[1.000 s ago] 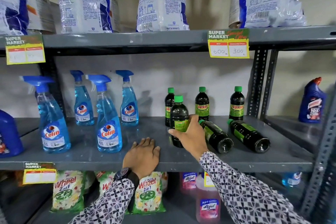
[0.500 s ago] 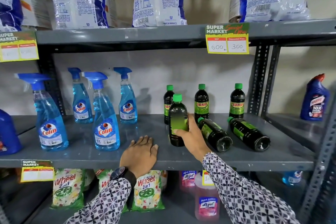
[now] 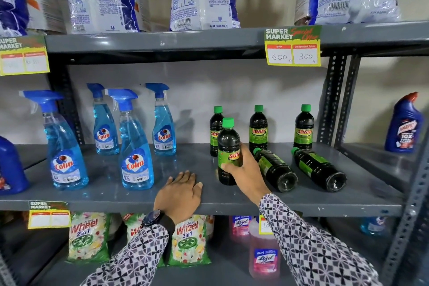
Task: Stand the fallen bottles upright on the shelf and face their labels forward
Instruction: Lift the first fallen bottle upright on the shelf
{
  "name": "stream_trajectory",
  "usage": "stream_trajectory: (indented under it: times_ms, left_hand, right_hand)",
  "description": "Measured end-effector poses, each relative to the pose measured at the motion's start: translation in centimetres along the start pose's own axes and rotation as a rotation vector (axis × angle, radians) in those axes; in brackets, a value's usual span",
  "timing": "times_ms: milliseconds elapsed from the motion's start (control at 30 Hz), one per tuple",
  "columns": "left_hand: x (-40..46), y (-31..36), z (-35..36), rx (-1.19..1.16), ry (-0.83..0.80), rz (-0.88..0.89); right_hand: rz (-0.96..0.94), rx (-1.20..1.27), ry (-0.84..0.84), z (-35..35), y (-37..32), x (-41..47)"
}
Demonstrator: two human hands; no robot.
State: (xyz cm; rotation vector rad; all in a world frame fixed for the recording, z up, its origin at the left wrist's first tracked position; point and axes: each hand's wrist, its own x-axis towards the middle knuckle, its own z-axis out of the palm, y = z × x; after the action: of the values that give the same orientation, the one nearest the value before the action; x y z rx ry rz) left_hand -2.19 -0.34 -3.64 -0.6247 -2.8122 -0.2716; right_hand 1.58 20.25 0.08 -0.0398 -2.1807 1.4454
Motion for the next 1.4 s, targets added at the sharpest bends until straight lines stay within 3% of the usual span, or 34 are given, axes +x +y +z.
stream_trajectory:
  times_ms: [267, 467, 700, 1033, 1267, 1400]
  left_hand:
    - [0.0, 0.1, -0.1, -0.003, 0.002, -0.009]
    - [-0.2, 0.3, -0.4, -0.002, -0.003, -0.007]
    - [-0.1, 0.3, -0.4, -0.001, -0.01, -0.009]
    - [0.3, 0.0, 0.1, 0.0, -0.013, -0.005]
    - [0.4, -0.1, 0.1, 0.014, -0.039, -0.007]
    - [1.2, 0.0, -0.5, 0.052, -0.142, 0.007]
  right_hand:
    - [-0.015, -0.061, 0.018, 0.2, 0.1, 0.0]
    - [0.045, 0.04, -0.066, -0.1, 0.5, 0.3]
    - [0.073, 0.046, -0.043, 0.0, 0.5, 0.1]
    - [0.003, 0.074, -0.137, -1.3, 0.9, -3.0]
    - [0.005, 0.105, -0.141, -1.5, 0.1, -4.3]
    - [-0.059, 0.077, -0.095, -3.5, -2.2, -5.4]
